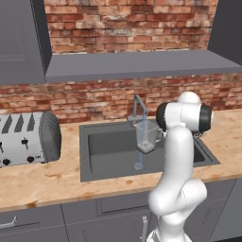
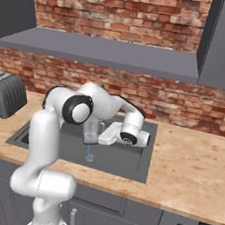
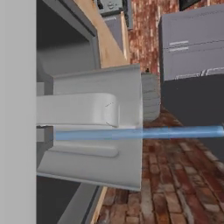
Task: Turn on the sink faucet and place the jug under the water for a few seconds to fill it up.
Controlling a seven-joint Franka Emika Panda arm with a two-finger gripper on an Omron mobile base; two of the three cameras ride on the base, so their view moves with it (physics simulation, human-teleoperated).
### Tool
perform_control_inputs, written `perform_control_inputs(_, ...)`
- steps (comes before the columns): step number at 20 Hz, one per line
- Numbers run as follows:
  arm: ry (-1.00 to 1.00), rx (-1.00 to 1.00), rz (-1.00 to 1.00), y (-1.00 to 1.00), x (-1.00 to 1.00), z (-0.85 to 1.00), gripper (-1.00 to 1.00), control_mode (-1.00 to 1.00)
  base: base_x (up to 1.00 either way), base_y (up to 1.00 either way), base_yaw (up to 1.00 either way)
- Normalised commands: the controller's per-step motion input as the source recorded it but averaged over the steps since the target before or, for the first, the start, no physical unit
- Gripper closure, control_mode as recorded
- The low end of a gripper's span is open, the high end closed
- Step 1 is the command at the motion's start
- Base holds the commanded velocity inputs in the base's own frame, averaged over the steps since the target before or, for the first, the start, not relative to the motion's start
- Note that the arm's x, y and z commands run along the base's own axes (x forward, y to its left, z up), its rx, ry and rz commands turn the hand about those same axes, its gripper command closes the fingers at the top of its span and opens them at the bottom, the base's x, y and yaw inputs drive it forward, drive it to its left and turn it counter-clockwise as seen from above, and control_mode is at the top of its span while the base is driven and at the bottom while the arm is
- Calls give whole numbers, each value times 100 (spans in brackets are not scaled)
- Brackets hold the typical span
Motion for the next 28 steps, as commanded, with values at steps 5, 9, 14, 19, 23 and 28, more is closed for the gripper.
perform_control_inputs(5,0,1,2,0,29,-18,100,-100,0,0,0)
perform_control_inputs(9,0,0,2,6,6,-15,100,-100,0,0,0)
perform_control_inputs(14,0,0,0,22,1,-5,100,-100,0,0,0)
perform_control_inputs(19,0,0,0,23,0,0,100,-100,0,0,0)
perform_control_inputs(23,0,0,0,0,1,0,100,-100,0,0,0)
perform_control_inputs(28,0,0,0,0,0,0,100,-100,0,0,0)
